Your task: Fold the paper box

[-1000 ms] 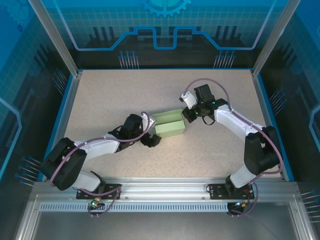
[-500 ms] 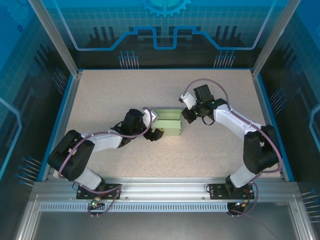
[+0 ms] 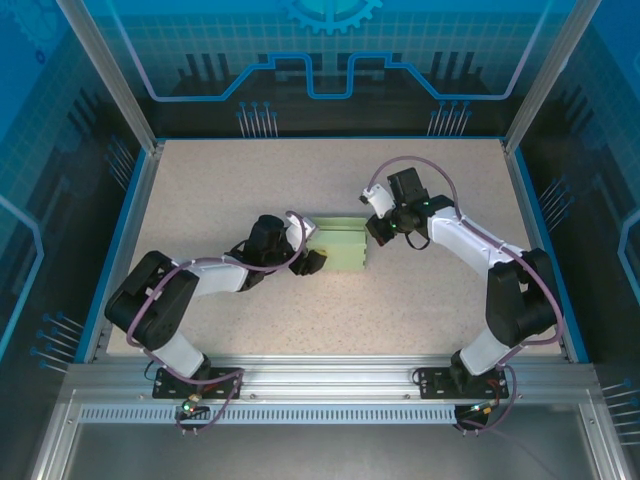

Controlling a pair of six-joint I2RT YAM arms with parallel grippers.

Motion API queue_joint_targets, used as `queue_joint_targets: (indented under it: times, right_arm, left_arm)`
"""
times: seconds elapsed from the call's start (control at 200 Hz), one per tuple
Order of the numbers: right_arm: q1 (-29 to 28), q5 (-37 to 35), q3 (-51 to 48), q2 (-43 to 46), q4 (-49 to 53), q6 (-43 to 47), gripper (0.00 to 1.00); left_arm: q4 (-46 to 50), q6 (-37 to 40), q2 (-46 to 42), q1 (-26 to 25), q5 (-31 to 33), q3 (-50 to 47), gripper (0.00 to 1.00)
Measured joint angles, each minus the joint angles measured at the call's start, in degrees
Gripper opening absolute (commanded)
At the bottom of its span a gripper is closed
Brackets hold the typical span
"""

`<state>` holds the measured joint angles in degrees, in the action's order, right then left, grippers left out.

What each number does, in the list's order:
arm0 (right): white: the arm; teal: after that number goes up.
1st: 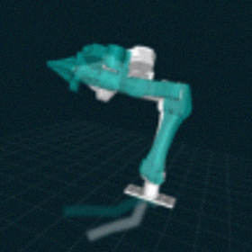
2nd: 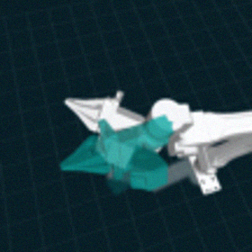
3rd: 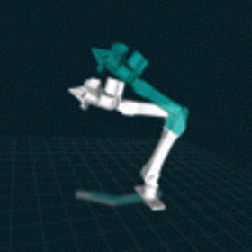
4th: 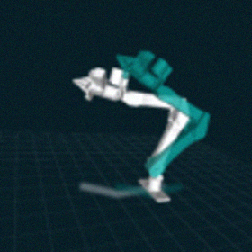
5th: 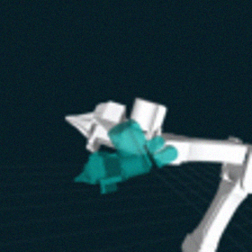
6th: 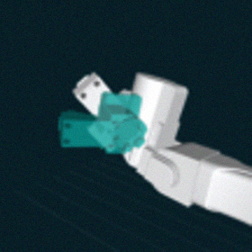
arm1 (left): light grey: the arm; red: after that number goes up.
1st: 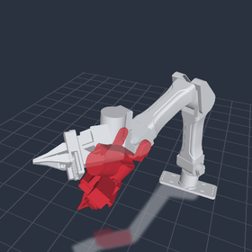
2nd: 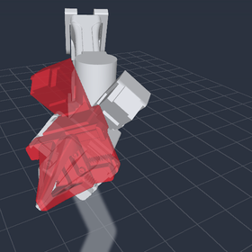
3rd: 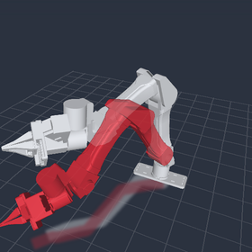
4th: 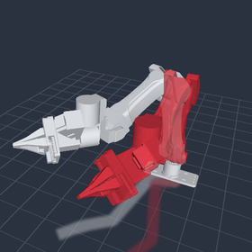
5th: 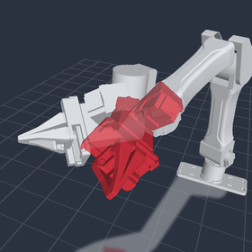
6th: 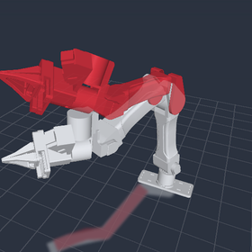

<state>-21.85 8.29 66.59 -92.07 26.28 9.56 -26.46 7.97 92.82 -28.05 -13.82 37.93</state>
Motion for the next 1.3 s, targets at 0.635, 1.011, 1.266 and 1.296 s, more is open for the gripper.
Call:
queue_joint_targets:
  times: [0.635,1.011,1.266,1.296]
  right_arm:
    - [-3.4,-8.7,9.8,-4.0,8.1,-9.6,0.00]
    - [-3.8,-11.1,17.6,-8.5,16.7,-13.1,0.00]
    - [-3.8,-10.8,21.4,-10.4,20.9,-14.7,0.00]
    - [-3.8,-10.7,21.6,-10.6,21.2,-14.8,0.00]
  left_arm:
    - [-4.2,-1.7,0.6,-3.9,8.3,-1.0,0.64]
    - [-4.4,0.4,0.7,-5.9,12.2,-1.0,0.63]
    - [-4.3,1.6,0.7,-6.7,14.1,-1.1,0.63]
    - [-4.3,1.7,0.7,-6.8,14.3,-1.1,0.63]
